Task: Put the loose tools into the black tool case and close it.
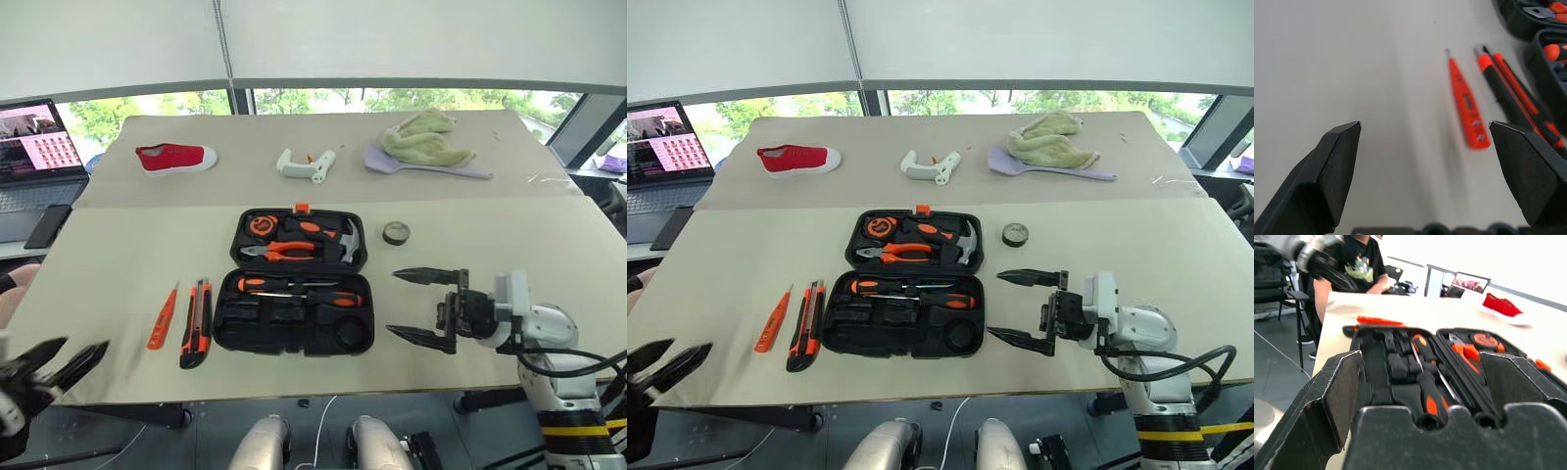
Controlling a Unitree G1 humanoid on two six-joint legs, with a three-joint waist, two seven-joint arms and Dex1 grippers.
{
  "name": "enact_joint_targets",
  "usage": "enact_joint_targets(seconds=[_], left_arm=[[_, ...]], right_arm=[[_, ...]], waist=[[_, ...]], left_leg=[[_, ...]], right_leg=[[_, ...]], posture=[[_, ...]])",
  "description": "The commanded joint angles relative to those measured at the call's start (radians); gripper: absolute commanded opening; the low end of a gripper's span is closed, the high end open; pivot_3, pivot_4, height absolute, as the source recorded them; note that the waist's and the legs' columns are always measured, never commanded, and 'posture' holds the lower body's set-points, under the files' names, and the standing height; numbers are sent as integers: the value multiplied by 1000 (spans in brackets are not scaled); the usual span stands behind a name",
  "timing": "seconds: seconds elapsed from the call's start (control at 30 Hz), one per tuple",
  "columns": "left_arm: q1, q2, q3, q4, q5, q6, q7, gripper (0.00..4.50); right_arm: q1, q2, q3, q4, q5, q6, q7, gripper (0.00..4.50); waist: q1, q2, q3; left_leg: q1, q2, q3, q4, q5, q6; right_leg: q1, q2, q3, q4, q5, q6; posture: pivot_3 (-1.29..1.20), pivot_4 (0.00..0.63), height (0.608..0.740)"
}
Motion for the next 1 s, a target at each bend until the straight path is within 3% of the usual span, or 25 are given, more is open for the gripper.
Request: enact_joint_targets(seconds=[0.03, 0.37, 0.4, 0.63, 0.73, 0.87, 1.0], left_arm=[[-97, 17, -110, -64, 31, 104, 142, 4500], [-225, -8, -291, -45, 137, 182, 244, 4500], [-229, -12, -298, -43, 139, 192, 246, 3979], [-217, -57, -311, -44, 168, 166, 223, 1711], [-208, -76, -285, -41, 171, 134, 205, 482], [-225, -66, -174, 49, 211, -115, 52, 434], [-248, 3, -171, 104, 213, -320, -224, 434]], right_arm=[[-27, 15, 16, -51, 22, 7, -18, 4456], [-26, 13, 30, -76, 20, 15, -42, 4456], [-25, 11, 29, -76, 20, 14, -43, 4500], [-3, -4, 21, -94, 18, 17, -50, 4500], [12, -15, 20, -104, 20, 19, -49, 4500], [18, -38, 9, -127, 30, 39, -56, 4500], [21, -66, -7, -162, 49, 73, -75, 4500]], waist=[[-1, 0, 0], [0, 1, 1], [0, 1, 1], [5, 2, 0], [9, 2, 0], [11, 1, 1], [12, 1, 1]], left_leg=[[0, 0, 0, 0, 0, -1], [0, 2, 2, 0, -3, -5], [0, 2, 2, 0, -3, -5], [1, 2, 2, 0, -3, -5], [1, 2, 2, 0, -3, -5], [0, 2, 2, 0, -3, -5], [-1, 3, 2, 0, -3, -5]], right_leg=[[0, 0, 0, 0, 0, 0], [-3, 7, 2, 0, 1, -1], [-3, 7, 2, 0, 1, -2], [-2, 5, 2, 0, 1, -2], [-2, 5, 2, 0, 1, -2], [-3, 5, 2, 0, 1, -2], [-4, 5, 2, -1, 1, -4]], posture=[[0, 150, 740], [0, 150, 740], [0, 150, 740], [0, 150, 740], [0, 150, 740], [0, 150, 740], [0, 150, 740]])
